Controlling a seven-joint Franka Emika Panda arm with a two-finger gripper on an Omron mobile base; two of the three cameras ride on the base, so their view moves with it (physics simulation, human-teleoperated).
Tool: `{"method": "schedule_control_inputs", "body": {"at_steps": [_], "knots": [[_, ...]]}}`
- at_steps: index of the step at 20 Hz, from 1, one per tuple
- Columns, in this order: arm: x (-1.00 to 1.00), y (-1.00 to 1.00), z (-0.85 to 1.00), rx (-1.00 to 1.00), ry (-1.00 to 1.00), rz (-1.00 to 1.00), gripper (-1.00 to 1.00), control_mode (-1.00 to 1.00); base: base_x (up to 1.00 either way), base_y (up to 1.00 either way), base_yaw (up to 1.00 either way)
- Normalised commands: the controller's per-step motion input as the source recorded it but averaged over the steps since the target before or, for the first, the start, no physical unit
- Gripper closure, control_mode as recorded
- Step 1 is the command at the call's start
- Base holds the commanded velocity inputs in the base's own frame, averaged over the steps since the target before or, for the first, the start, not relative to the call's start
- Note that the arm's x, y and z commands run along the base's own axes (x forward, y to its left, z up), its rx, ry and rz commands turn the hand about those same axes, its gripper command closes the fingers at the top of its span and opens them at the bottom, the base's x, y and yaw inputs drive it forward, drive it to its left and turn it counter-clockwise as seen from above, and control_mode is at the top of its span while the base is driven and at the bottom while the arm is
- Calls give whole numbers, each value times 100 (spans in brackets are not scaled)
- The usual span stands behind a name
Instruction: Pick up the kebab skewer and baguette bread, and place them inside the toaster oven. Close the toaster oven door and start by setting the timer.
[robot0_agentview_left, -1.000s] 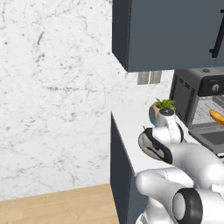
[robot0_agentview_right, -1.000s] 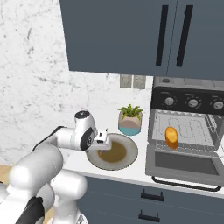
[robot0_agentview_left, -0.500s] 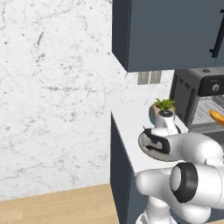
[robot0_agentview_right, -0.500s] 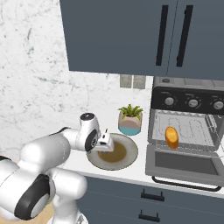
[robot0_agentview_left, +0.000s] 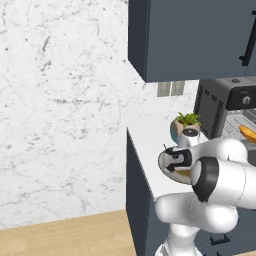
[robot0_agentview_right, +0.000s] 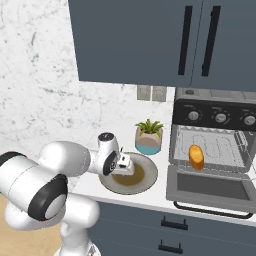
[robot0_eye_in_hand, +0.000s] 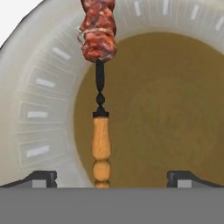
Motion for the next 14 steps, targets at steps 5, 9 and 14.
{"method": "schedule_control_inputs", "body": {"at_steps": [5,9,14], "knots": [[29,0,-12,1,0,0,-100,-100,0,0,0],[24,0,-11,0,0,0,-100,-100,0,0,0],[7,0,-20,0,0,0,-100,-100,0,0,0]]}}
